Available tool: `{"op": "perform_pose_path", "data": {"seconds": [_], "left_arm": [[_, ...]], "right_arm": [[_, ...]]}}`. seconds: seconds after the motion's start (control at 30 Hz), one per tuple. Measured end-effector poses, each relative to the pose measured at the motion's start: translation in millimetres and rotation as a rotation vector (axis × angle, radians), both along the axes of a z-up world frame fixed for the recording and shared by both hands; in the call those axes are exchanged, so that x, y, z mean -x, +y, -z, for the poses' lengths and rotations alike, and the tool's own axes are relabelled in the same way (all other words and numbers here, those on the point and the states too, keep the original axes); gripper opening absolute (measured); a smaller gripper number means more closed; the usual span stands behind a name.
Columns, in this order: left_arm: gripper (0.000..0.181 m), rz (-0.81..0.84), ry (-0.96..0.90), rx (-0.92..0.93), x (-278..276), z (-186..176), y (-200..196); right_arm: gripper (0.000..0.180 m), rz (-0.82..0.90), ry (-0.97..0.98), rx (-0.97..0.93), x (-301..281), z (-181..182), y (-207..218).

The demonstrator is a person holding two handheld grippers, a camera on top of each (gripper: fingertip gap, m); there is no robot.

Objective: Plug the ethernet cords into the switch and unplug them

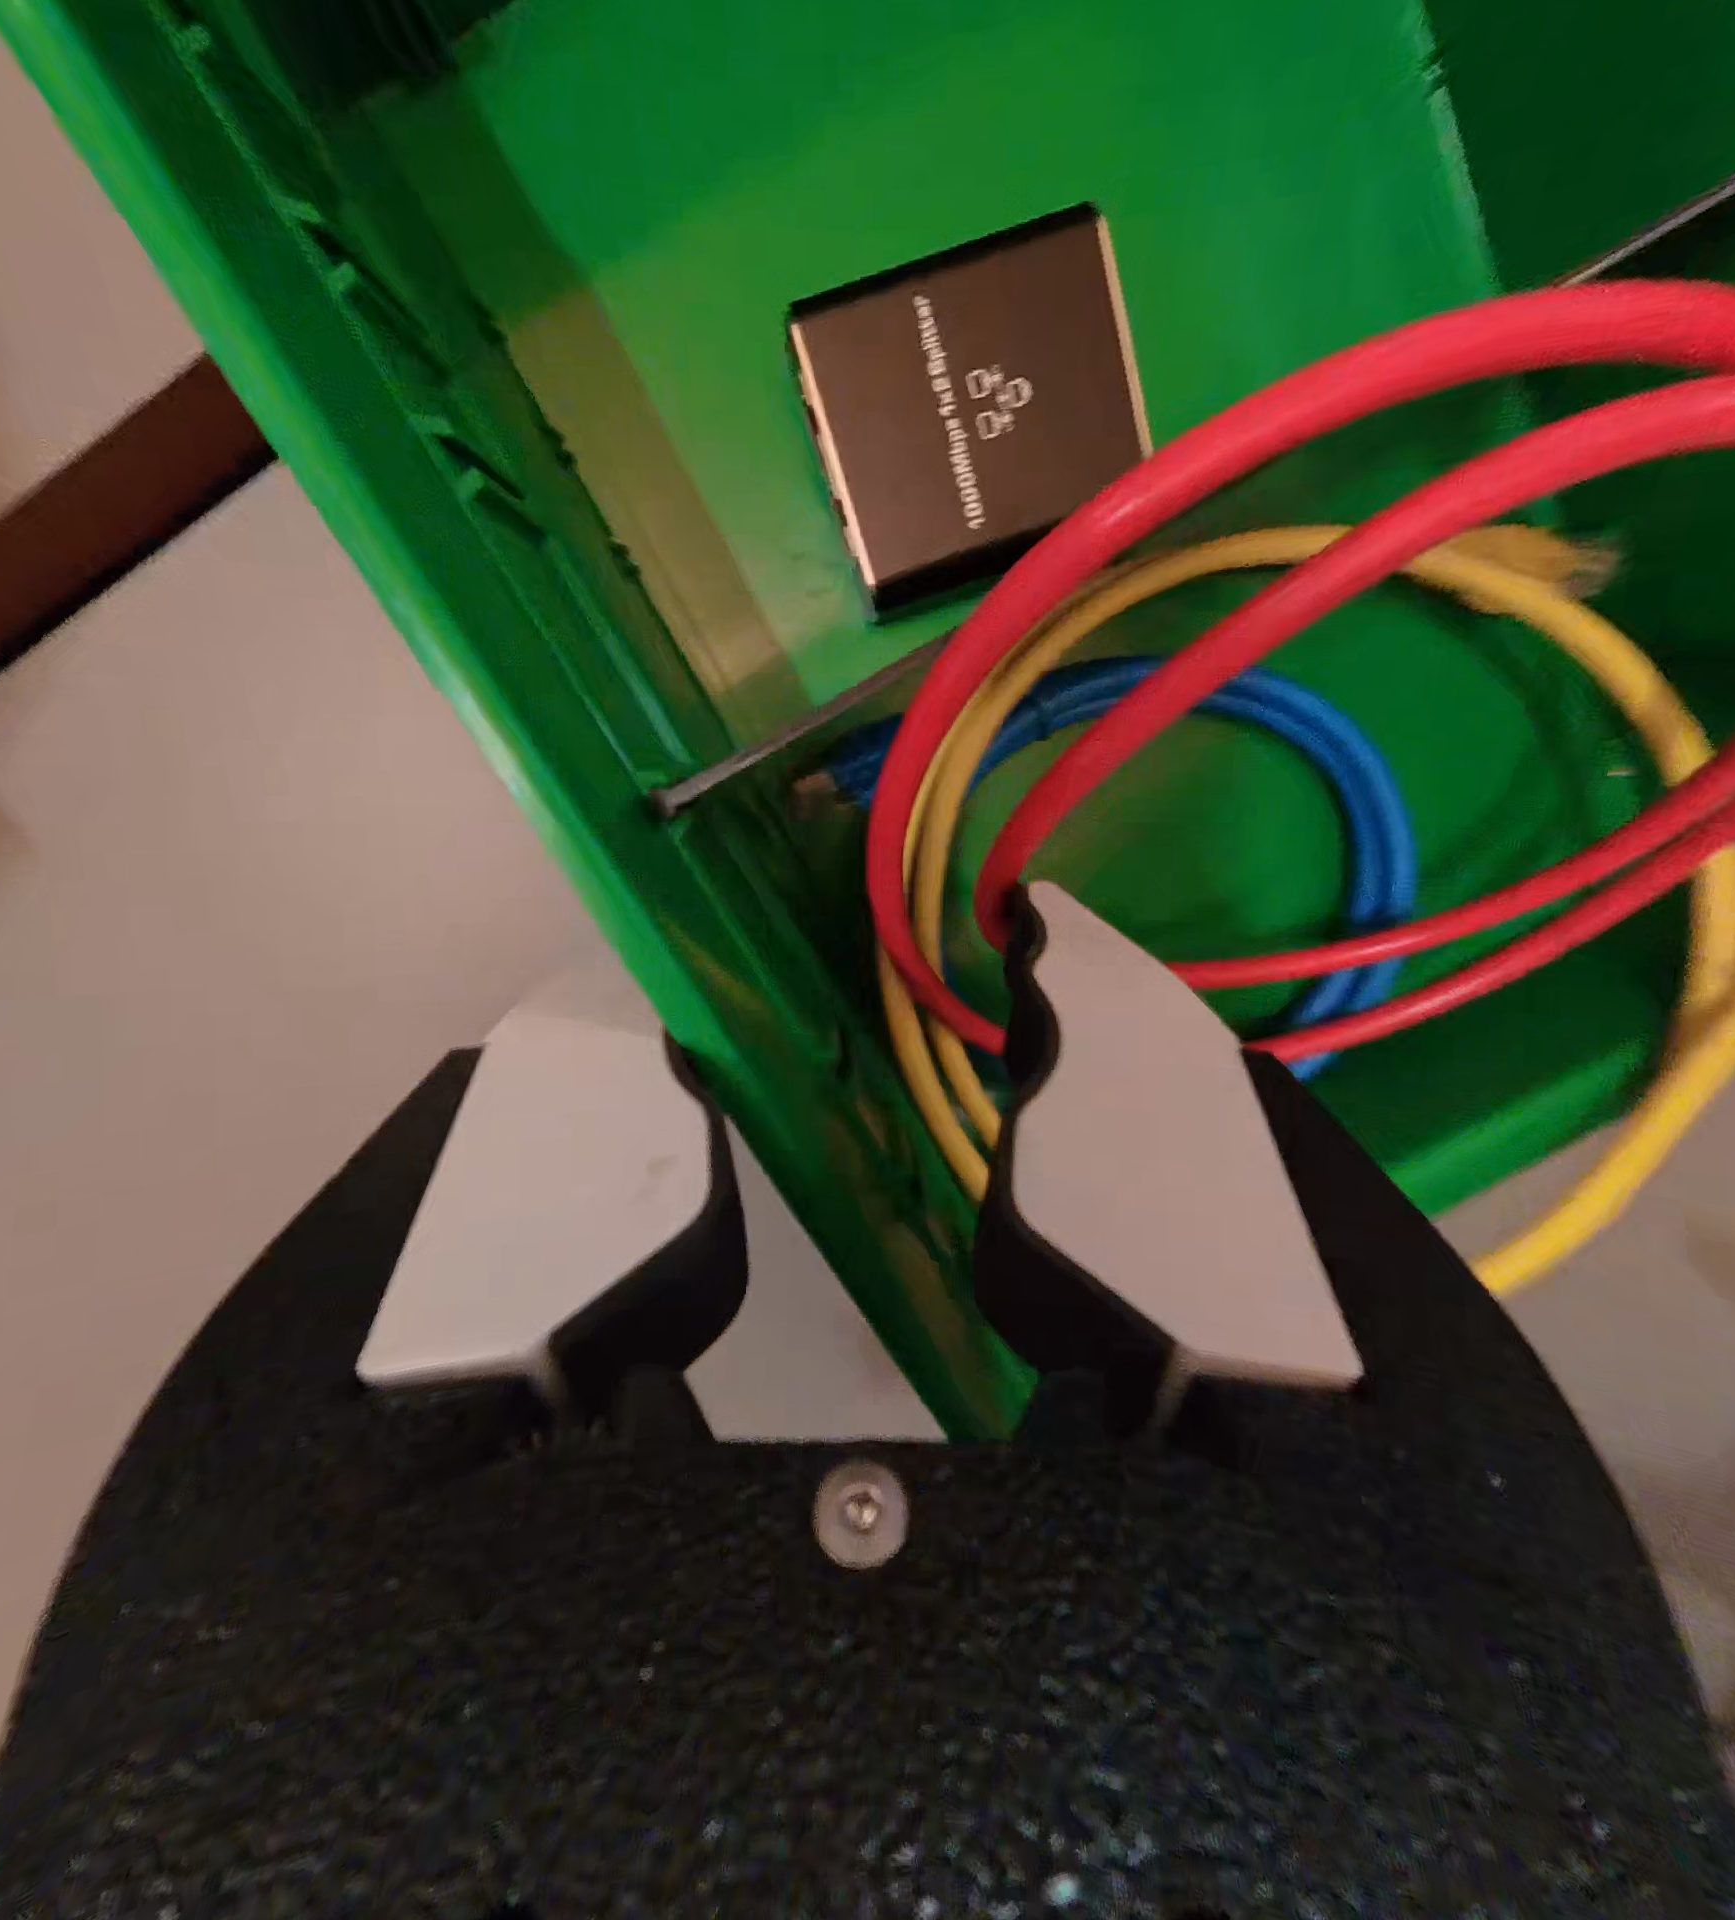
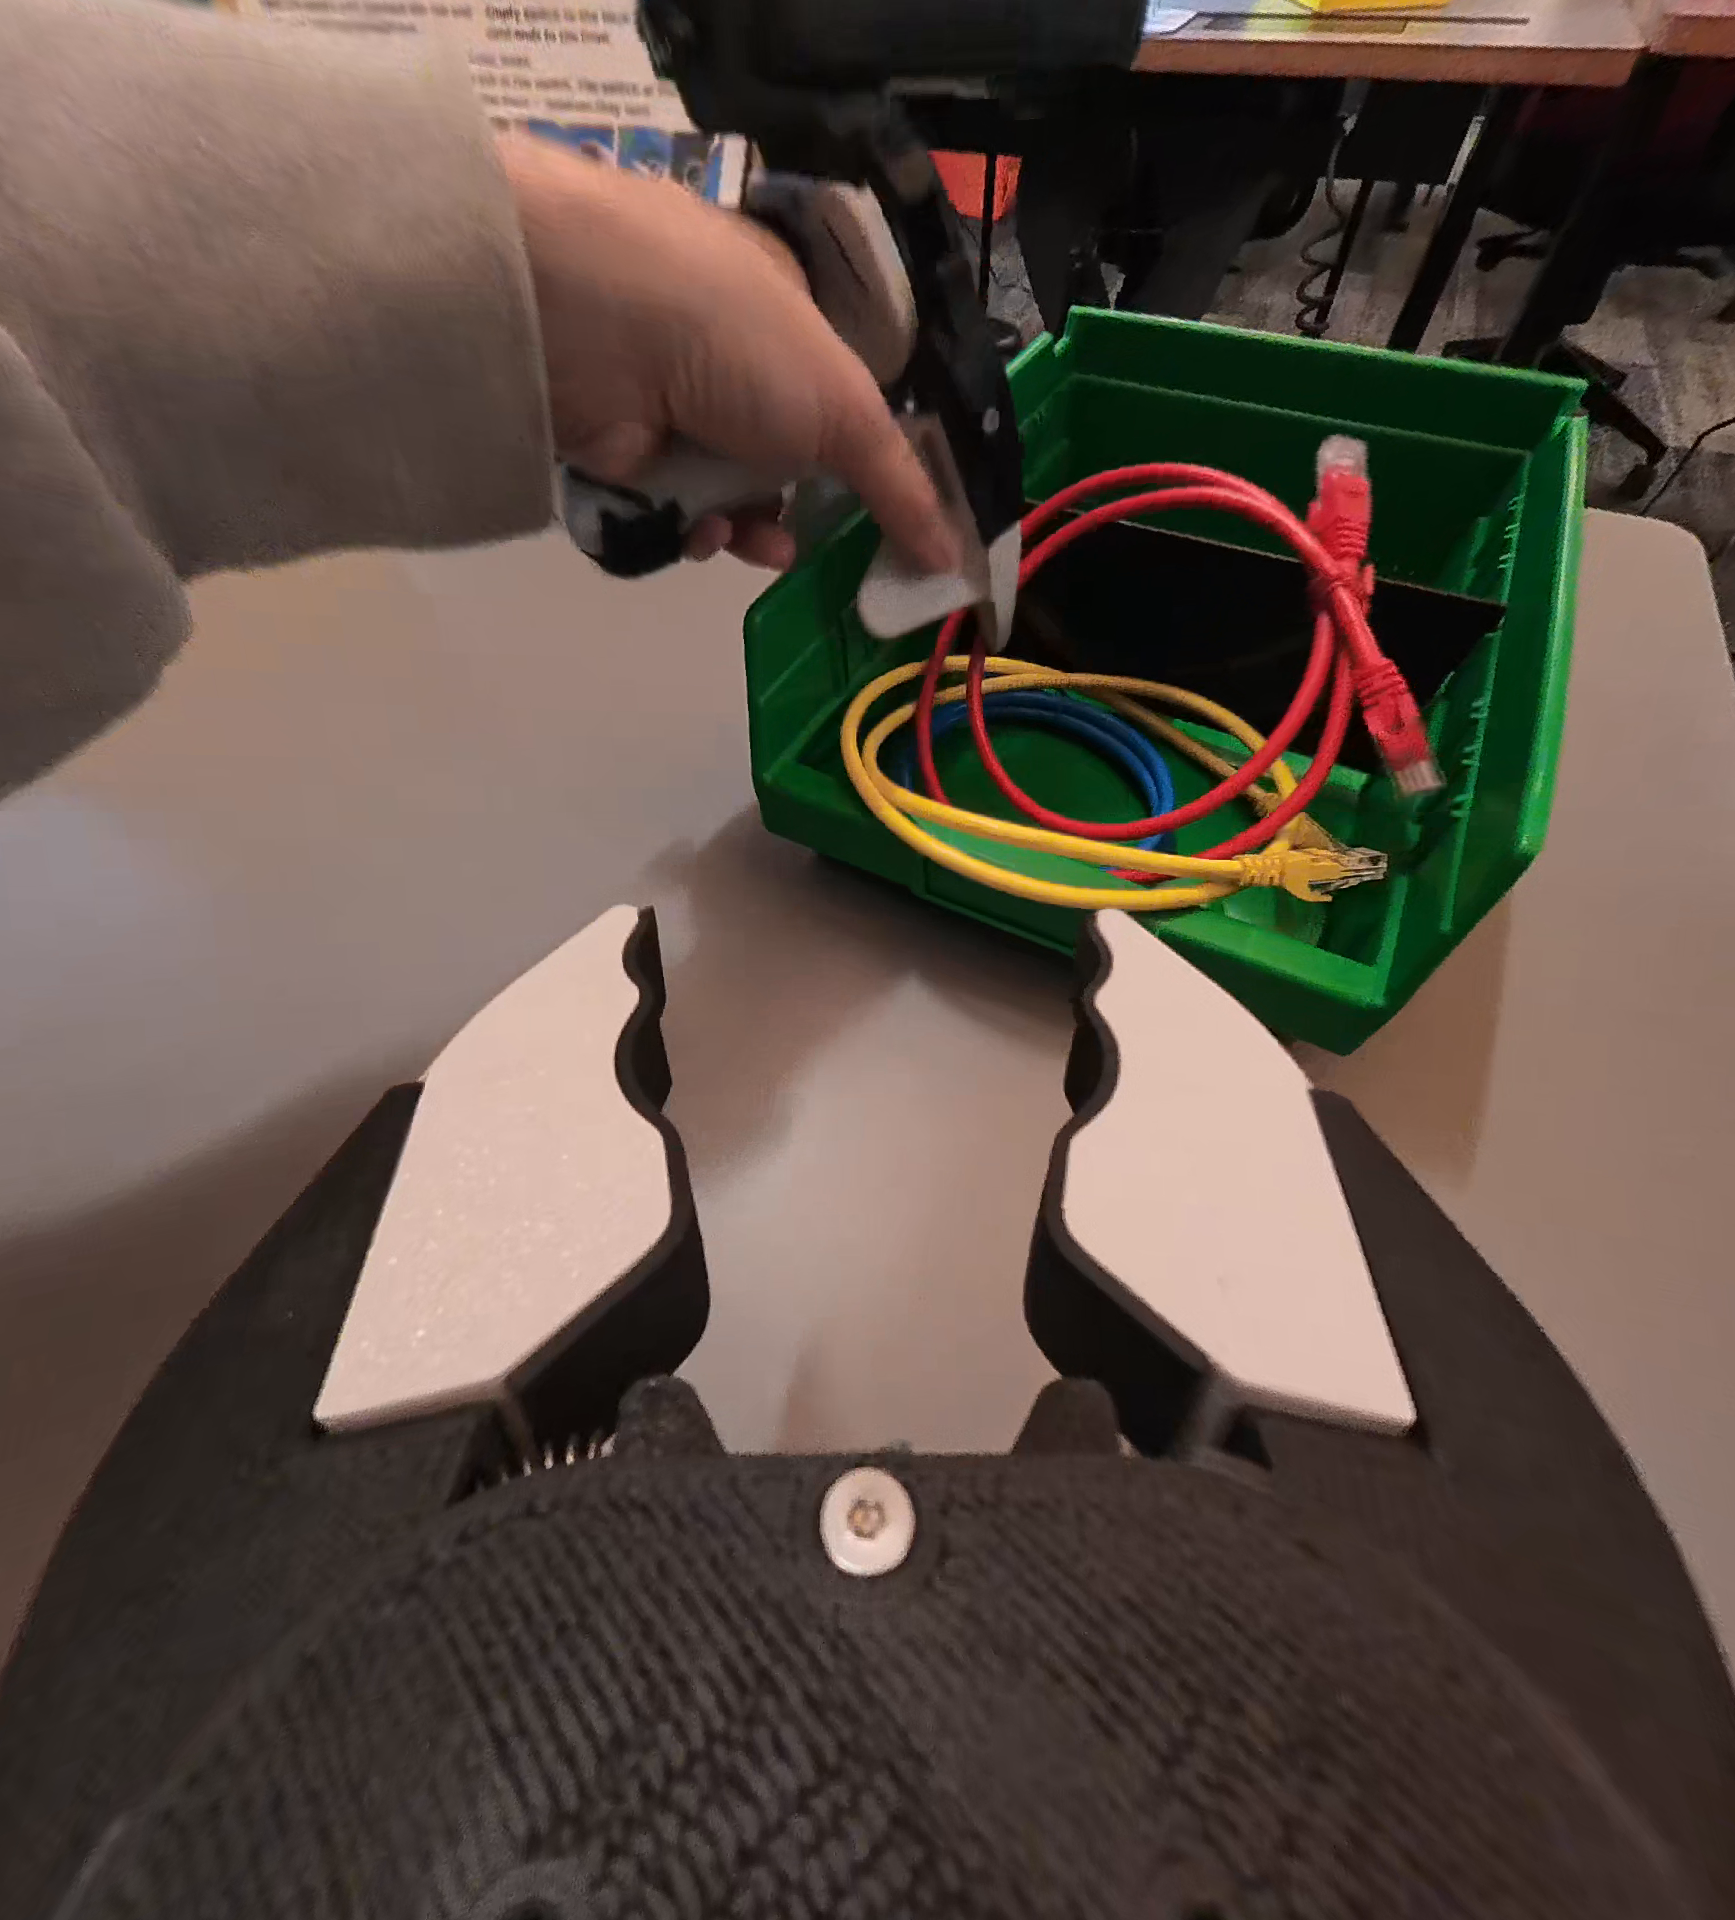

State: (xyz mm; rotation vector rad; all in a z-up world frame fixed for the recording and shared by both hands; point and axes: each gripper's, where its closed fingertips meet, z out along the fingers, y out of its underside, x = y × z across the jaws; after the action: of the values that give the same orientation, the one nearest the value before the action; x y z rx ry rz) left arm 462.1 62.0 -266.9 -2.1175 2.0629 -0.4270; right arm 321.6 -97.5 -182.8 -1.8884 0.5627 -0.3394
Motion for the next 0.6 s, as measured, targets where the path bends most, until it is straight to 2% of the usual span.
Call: {"op": "perform_pose_path", "data": {"seconds": [0.1,0.17,0.27,0.3,0.43,0.6], "left_arm": [[0.037,0.042,-0.034,-0.108,-2,5,12],[0.027,0.029,-0.031,-0.063,3,4,16],[0.012,0.089,0.000,-0.038,28,2,37],[0.012,0.122,0.011,0.001,42,2,41],[0.012,0.227,0.022,0.075,122,2,67],[0.012,0.346,0.016,0.077,272,1,105]], "right_arm": [[0.076,-0.001,0.005,-0.010,2,-2,4],[0.079,0.005,-0.012,0.014,3,-3,5],[0.080,0.032,-0.052,0.045,3,-8,0],[0.080,0.043,-0.061,0.043,3,-13,-2],[0.078,0.052,-0.110,0.019,10,-33,0],[0.077,-0.041,-0.172,0.064,38,-42,32]]}}
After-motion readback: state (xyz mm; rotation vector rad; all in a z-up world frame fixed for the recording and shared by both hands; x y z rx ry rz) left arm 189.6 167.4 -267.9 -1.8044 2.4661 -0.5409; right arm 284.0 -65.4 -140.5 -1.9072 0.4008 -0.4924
